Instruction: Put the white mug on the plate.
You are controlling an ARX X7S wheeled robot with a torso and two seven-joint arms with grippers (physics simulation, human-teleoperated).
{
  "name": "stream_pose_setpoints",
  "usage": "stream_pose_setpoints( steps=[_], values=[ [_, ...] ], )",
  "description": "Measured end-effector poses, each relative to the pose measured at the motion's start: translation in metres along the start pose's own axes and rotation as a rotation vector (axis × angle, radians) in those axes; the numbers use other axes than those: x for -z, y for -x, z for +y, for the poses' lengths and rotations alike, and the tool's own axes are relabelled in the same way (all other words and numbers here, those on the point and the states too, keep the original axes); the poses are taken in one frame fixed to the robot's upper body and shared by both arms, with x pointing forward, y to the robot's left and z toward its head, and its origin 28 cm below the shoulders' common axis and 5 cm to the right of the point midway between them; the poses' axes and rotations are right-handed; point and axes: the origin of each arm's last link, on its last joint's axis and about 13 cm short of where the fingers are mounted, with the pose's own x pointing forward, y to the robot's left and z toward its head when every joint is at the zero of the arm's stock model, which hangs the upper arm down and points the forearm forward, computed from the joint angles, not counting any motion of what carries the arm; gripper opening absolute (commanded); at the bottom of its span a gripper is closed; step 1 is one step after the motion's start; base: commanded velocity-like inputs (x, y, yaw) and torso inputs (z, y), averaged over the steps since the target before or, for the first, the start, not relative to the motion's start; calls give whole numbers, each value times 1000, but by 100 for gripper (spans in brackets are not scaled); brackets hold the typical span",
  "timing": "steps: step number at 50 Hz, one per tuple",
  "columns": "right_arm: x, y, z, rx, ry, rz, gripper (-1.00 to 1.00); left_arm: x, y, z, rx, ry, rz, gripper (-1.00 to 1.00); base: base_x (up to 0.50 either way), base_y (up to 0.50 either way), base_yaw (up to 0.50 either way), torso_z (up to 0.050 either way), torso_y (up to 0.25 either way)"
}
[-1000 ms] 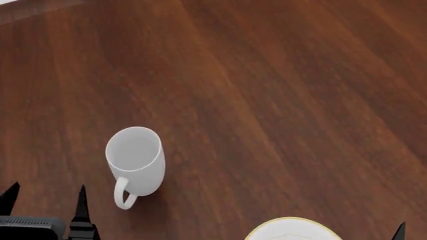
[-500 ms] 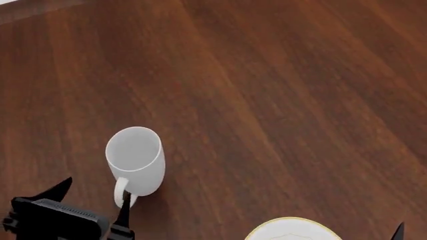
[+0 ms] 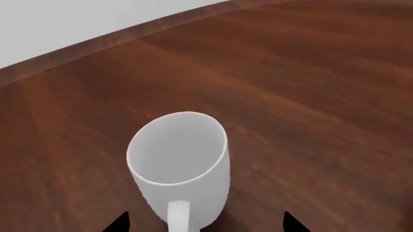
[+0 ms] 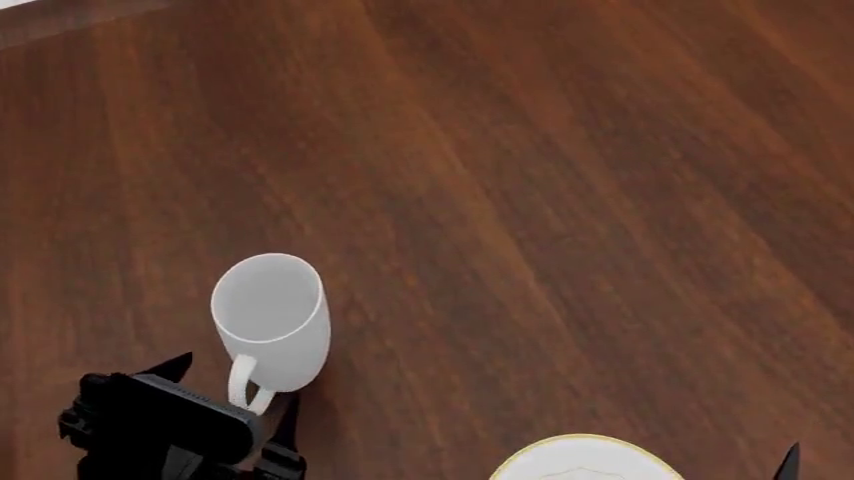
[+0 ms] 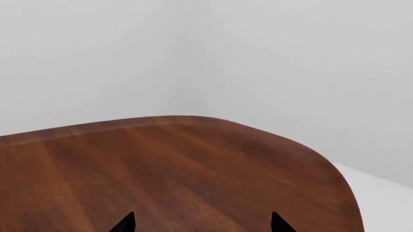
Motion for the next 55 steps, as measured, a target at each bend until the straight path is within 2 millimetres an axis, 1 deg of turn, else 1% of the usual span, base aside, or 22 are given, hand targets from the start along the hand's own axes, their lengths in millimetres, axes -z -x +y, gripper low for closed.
stream_pose_setpoints(
  steps=[27, 55],
  values=[
    [2, 1, 1, -1, 4, 10, 100, 0, -23, 6, -15, 42, 93, 100, 0, 0, 0, 0, 0],
    [6, 2, 1, -2, 0, 19, 100, 8, -38, 9, -21, 49, 162, 100, 0, 0, 0, 0, 0]
  ],
)
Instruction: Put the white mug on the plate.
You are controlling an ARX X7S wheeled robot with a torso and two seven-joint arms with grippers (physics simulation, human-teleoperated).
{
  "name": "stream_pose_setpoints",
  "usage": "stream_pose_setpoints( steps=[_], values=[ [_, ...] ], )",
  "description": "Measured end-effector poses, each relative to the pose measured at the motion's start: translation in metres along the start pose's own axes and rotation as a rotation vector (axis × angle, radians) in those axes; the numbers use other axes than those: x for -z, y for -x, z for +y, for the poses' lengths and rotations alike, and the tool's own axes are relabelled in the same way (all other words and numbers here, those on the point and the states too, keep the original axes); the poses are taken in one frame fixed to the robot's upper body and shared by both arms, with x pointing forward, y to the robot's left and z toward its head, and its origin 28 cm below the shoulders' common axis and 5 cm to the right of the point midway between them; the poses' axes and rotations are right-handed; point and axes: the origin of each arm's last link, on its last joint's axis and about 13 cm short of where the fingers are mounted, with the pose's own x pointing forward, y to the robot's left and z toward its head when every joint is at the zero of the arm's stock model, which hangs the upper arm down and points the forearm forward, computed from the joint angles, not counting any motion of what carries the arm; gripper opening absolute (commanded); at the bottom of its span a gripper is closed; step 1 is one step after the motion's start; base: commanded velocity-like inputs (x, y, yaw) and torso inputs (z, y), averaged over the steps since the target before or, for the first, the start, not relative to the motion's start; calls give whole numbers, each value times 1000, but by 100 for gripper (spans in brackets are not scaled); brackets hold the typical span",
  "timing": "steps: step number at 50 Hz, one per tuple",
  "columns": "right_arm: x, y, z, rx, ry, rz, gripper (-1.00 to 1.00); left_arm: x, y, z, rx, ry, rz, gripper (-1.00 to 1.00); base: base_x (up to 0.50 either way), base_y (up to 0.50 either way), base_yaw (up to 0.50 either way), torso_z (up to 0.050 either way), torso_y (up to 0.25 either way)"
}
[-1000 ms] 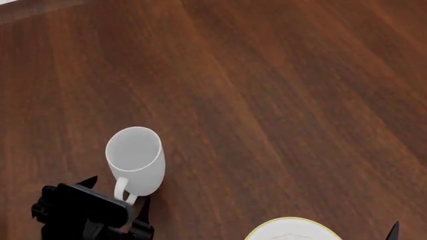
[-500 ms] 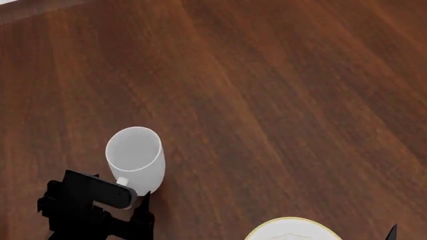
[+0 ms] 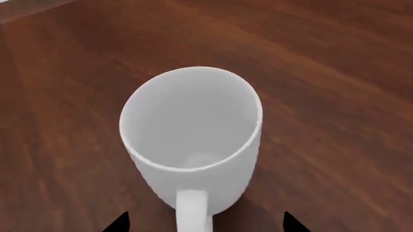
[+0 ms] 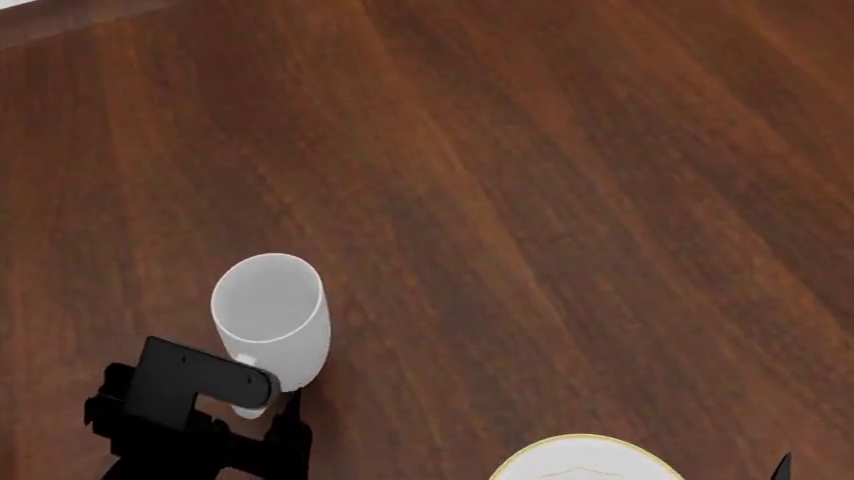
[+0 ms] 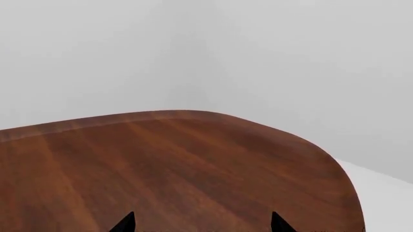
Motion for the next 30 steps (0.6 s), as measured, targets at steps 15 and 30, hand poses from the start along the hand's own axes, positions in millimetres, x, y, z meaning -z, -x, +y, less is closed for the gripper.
stream_pose_setpoints(
  steps=[15, 30],
  values=[
    [-1, 0, 0, -3, 1, 1, 100, 4, -11, 2, -2, 6, 32, 100, 0, 0, 0, 0, 0],
    [-2, -1, 1, -7, 3, 2, 100, 11, -20, 3, -2, 14, 69, 100, 0, 0, 0, 0, 0]
  ],
)
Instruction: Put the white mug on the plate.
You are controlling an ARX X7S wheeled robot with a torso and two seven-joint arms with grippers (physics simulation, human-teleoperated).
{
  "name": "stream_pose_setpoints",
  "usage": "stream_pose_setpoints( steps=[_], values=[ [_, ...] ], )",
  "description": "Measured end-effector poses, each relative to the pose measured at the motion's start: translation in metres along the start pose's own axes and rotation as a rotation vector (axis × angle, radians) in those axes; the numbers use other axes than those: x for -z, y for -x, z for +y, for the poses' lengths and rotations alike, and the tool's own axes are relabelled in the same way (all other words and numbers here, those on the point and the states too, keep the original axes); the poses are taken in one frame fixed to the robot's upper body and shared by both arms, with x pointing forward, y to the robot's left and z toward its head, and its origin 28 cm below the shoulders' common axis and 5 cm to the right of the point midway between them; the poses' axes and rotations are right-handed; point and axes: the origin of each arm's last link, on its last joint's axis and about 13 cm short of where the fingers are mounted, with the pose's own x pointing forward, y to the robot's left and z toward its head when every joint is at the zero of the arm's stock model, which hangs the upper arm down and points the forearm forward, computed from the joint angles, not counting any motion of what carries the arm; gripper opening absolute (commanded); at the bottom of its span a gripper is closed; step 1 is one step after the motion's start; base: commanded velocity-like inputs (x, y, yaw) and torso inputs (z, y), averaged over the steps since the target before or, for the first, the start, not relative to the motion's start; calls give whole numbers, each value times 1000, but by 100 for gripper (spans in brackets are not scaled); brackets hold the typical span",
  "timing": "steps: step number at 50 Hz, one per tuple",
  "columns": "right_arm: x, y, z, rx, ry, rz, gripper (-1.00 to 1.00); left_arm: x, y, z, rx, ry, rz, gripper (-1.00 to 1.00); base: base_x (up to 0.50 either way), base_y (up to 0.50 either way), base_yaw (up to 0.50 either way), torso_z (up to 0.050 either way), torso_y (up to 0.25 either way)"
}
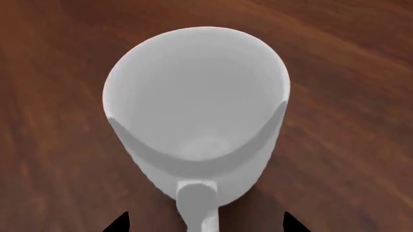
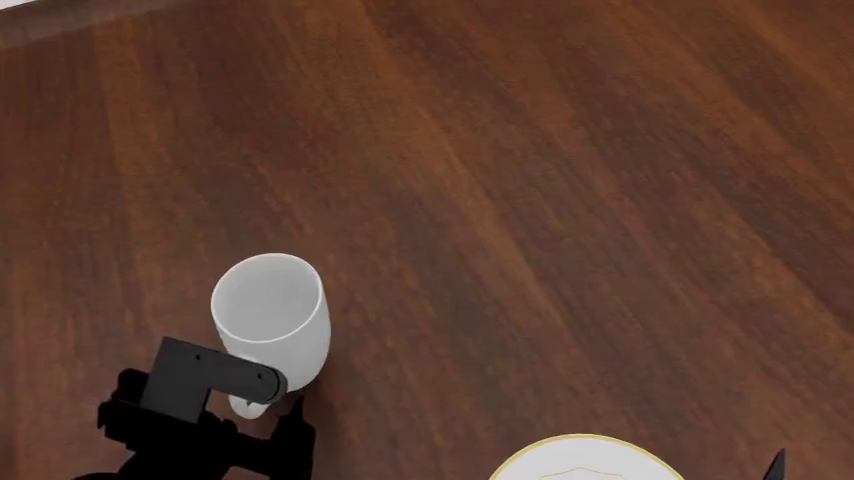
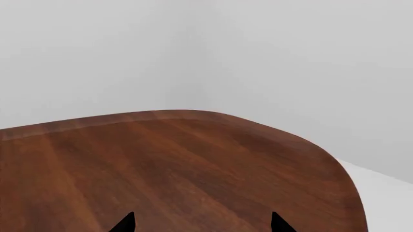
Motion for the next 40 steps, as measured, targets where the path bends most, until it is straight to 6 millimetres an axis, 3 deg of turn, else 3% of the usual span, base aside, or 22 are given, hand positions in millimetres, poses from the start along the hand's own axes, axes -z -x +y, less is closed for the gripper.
stream_pose_setpoints(
  steps=[5, 6, 21, 40],
  values=[
    [0, 0, 0, -2, 1, 1, 100, 1, -1, 0, 0, 3, 7, 100, 0, 0, 0, 0, 0],
    [0, 0, 0, -2, 1, 1, 100, 2, -1, 0, 1, 4, 7, -100, 0, 0, 0, 0, 0],
    [3, 0, 0, -1, 0, 8, 100, -7, 12, -4, 11, 11, -45, -100, 0, 0, 0, 0, 0],
    [4, -1, 1, -3, 2, 14, 100, -27, 48, -16, 118, -36, -116, -100, 0, 0, 0, 0, 0]
  ],
)
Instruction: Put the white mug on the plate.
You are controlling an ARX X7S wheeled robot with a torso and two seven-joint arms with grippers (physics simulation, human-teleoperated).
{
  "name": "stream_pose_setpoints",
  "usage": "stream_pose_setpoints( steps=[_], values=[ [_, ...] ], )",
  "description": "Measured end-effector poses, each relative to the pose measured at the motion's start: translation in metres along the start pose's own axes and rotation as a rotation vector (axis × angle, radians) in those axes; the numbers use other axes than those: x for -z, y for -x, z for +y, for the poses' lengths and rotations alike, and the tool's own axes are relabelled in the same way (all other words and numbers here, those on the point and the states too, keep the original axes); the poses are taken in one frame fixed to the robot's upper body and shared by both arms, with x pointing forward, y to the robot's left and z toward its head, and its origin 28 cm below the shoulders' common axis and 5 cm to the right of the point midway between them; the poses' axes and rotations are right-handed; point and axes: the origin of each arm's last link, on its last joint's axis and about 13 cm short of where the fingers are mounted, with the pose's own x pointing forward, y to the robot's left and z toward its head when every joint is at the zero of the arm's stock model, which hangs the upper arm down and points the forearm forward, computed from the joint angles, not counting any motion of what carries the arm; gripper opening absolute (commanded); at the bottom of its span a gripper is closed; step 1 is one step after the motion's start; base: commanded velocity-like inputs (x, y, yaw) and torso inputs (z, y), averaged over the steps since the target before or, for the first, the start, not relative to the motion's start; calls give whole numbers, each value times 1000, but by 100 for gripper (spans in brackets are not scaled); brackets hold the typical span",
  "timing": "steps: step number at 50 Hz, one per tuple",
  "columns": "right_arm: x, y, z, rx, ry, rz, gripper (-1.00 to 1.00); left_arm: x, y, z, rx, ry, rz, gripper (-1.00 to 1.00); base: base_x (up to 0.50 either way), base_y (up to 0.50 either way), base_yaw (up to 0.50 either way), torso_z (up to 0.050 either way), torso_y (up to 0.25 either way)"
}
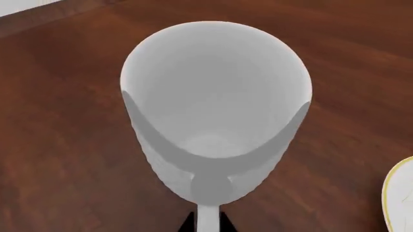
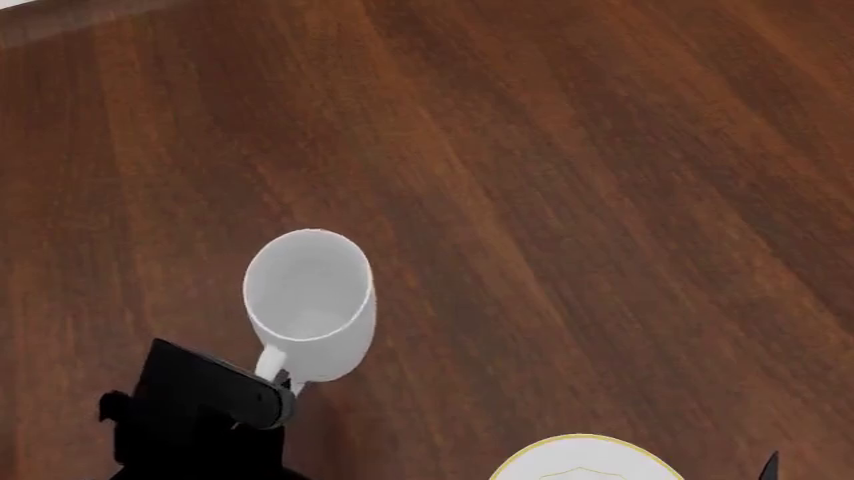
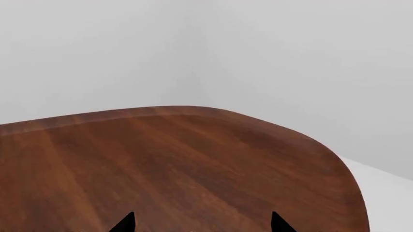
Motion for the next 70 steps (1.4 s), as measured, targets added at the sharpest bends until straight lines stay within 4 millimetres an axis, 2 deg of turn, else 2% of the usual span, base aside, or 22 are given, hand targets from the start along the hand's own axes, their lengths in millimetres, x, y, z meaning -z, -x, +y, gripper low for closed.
stream_pose_setpoints(
  steps=[18, 30, 44, 70],
  values=[
    [1, -1, 1, -2, 1, 0, 100, -16, 29, -24, 168, -98, 6, -100, 0, 0, 0, 0, 0],
    [1, -4, 3, -15, 0, 2, 100, -27, 41, -44, 321, -135, 34, -100, 0, 0, 0, 0, 0],
    [2, -7, 5, -26, -1, 4, 100, -32, 44, -63, 445, -175, 71, -100, 0, 0, 0, 0, 0],
    [2, -7, 7, -33, 1, 5, 100, -24, 47, -84, 586, -217, 115, -100, 0, 0, 0, 0, 0]
  ],
)
